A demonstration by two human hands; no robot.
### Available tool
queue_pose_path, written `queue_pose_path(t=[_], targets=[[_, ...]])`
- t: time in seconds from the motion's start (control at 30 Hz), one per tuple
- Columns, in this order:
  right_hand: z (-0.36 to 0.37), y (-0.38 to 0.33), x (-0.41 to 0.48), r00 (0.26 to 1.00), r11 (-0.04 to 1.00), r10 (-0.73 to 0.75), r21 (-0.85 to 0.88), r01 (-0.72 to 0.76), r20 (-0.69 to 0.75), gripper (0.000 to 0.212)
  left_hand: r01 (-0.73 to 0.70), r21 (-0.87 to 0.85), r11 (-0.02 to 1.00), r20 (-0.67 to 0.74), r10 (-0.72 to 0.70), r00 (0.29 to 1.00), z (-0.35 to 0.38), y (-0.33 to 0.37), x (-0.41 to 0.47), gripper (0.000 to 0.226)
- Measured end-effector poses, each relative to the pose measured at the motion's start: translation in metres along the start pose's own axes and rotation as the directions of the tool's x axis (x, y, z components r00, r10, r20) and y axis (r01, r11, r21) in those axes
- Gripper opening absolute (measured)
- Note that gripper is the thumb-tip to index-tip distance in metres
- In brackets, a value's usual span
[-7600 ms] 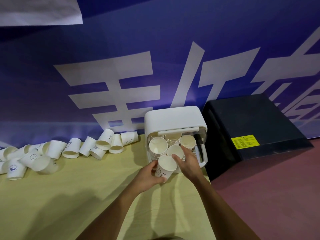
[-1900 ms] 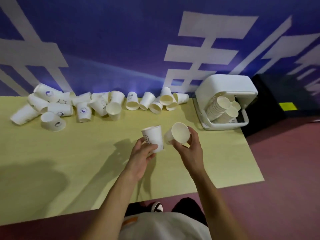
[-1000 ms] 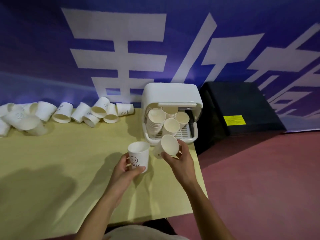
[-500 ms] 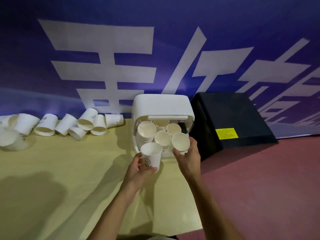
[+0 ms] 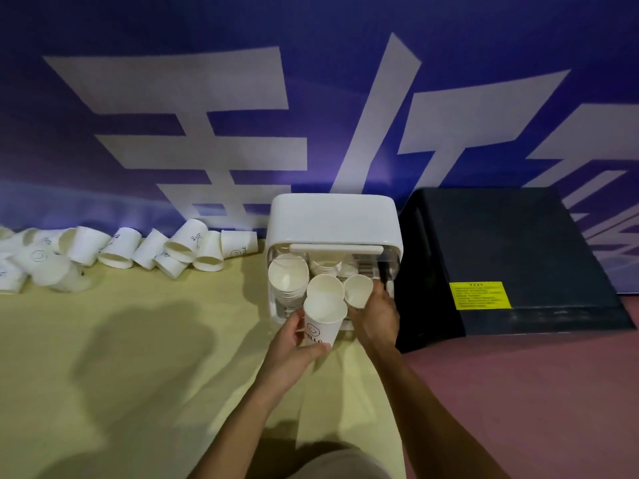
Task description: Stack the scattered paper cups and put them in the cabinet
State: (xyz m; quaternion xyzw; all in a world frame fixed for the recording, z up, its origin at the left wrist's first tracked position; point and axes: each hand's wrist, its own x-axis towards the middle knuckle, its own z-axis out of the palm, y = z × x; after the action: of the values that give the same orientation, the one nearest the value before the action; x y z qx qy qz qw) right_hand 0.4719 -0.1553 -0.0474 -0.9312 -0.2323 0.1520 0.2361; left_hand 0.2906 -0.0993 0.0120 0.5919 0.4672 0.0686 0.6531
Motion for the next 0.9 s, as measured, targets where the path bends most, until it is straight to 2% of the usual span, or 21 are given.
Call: queue_pose_path(t=[0.13,0.2,0.27,0.33,0.4,0.47,0.5,0.57,0.67,0.77,0.9], targets=[[0.0,-0.001,0.002,0.998,0.991,-0.038,-0.128,0.044,0.05,0.079,-0.012,0.019,1.0,0.006,0.012,1.0,-0.001,0.003,0.003,0.064],[-0.004,-0.001,0.001,0.995,0.994,-0.038,-0.1,0.047,0.095,0.088,-0.014,0.027,1.0,0.017,0.014,1.0,-0.002,0.002,0.004,0.065],[-0.013,-0.001,-0.004,0.996,0.999,-0.022,-0.047,0.026,0.086,0.086,-0.019,0.035,0.999,0.028,0.018,0.999,-0.002,0.0,0.005,0.068],[-0.024,-0.002,-0.015,0.999,0.994,-0.05,0.094,0.049,0.007,0.065,-0.026,0.035,0.999,0.038,0.025,0.999,-0.002,-0.001,0.004,0.068],[-0.04,-0.009,-0.034,0.997,0.934,-0.067,0.349,0.077,-0.038,0.039,-0.042,0.037,0.998,0.045,0.041,0.998,-0.001,0.001,0.002,0.064],[-0.057,-0.018,-0.054,0.995,0.833,-0.094,0.549,0.067,0.022,0.022,-0.055,0.037,0.998,0.041,0.053,0.998,0.001,0.003,0.002,0.063],[-0.063,-0.022,-0.062,0.988,0.796,-0.13,0.602,0.057,0.079,0.022,-0.056,0.034,0.998,0.035,0.055,0.998,0.002,0.003,0.002,0.064],[-0.068,-0.024,-0.072,0.963,0.778,-0.188,0.628,0.025,0.194,0.038,-0.057,0.025,0.998,0.023,0.056,0.998,0.003,0.005,0.001,0.066],[-0.066,-0.021,-0.078,0.959,0.788,-0.166,0.615,-0.011,0.23,0.065,-0.085,0.041,0.996,0.058,0.082,0.995,0.006,0.011,-0.003,0.066],[-0.066,-0.018,-0.079,0.973,0.795,-0.143,0.607,0.004,0.18,0.069,-0.096,0.049,0.994,0.1,0.091,0.991,0.01,0.017,-0.005,0.061],[-0.075,-0.01,-0.072,0.998,0.721,-0.056,0.689,0.07,-0.043,0.064,-0.065,0.001,0.998,0.099,0.064,0.993,0.011,0.016,-0.006,0.061]])
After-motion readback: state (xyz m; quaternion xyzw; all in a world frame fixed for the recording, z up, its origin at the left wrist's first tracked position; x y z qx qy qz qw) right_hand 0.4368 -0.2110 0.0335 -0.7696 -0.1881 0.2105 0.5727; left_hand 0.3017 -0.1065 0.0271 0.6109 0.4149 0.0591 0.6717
